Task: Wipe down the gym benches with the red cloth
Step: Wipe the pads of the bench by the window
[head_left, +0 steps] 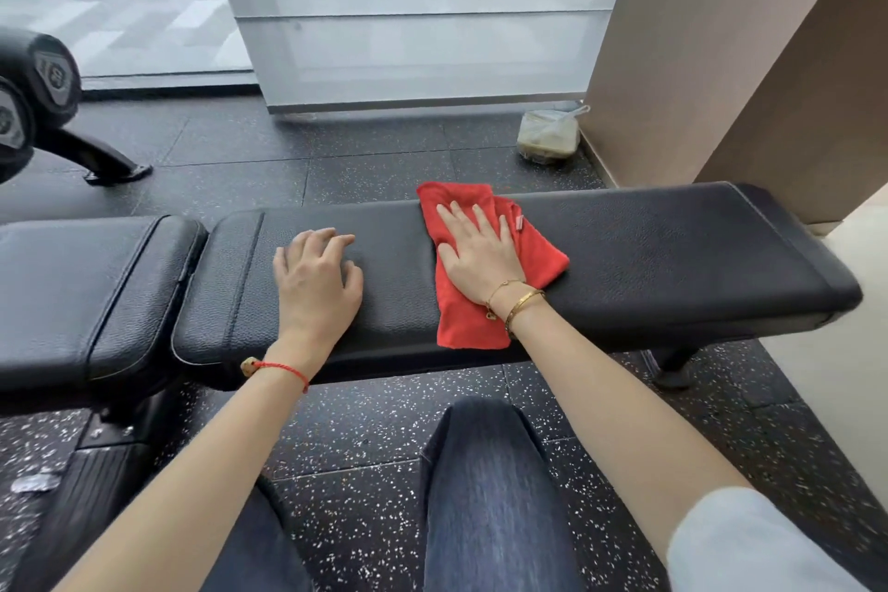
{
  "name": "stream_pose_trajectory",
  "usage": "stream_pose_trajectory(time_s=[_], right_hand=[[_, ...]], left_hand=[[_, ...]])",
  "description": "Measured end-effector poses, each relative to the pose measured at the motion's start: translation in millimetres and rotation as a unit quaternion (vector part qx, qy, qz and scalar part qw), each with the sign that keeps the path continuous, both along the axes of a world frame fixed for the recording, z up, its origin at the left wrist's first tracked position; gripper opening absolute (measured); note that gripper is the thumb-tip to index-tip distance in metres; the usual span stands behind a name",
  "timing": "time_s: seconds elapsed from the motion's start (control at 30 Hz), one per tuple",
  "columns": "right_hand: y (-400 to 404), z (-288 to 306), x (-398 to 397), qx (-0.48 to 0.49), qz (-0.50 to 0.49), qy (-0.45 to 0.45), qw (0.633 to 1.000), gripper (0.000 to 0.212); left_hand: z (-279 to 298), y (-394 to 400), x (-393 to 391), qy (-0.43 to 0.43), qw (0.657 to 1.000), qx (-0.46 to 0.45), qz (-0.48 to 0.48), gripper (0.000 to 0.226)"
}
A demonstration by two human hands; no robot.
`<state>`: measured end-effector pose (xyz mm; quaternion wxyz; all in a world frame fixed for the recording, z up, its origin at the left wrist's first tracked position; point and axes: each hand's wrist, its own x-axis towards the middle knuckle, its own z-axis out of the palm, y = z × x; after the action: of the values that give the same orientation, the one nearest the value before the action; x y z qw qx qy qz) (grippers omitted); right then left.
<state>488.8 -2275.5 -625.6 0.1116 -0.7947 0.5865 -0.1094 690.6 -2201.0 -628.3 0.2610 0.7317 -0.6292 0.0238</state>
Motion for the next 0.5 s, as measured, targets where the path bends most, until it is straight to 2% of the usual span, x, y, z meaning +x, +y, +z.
stream_pose_trajectory(time_s=[0.37,0.5], right_hand=[[25.0,2.3,94.3,0.009,0.063,0.002,0.998,0.058],[53.2,1.5,128.5,0.003,0.114,-0.001,0.993,0.057]], left_hand=[[-9.0,36.8,78.4,-0.002,0.999,0.023,0.038,0.038],[-7.3,48.3,90.6,0.005,1.000,0.015,0.026,0.035]])
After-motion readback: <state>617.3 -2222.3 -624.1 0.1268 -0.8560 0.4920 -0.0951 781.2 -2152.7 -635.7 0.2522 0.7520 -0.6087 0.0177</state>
